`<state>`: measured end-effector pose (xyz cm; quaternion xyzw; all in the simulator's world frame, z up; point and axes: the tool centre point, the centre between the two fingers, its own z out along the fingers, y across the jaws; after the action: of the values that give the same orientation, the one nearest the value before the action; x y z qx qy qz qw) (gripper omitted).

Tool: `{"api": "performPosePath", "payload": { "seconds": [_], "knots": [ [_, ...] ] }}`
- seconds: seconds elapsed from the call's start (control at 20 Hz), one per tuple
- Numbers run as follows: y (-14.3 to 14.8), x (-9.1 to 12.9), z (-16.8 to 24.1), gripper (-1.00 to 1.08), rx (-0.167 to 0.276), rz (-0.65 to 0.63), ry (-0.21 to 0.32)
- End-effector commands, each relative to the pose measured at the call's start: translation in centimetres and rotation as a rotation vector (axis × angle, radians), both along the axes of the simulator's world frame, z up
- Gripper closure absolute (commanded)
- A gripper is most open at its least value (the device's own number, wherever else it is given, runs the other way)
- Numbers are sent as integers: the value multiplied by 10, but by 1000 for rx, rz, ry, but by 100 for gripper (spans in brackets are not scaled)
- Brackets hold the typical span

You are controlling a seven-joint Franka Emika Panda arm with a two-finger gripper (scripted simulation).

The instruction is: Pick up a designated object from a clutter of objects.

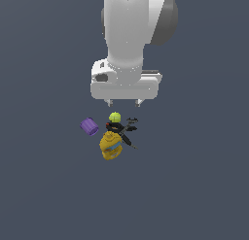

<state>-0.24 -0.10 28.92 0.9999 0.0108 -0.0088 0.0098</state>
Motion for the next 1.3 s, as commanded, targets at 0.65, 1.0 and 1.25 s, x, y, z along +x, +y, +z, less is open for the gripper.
{"api": "performPosePath", "payload": {
  "seconds": [0.65, 1.0, 1.25],
  "knots": [
    [-11, -2, -47, -92, -15, 244, 7],
    [-18, -6, -81, -92, -18, 431, 13],
    [-21, -11, -105, -92, -17, 565, 16]
  ]
}}
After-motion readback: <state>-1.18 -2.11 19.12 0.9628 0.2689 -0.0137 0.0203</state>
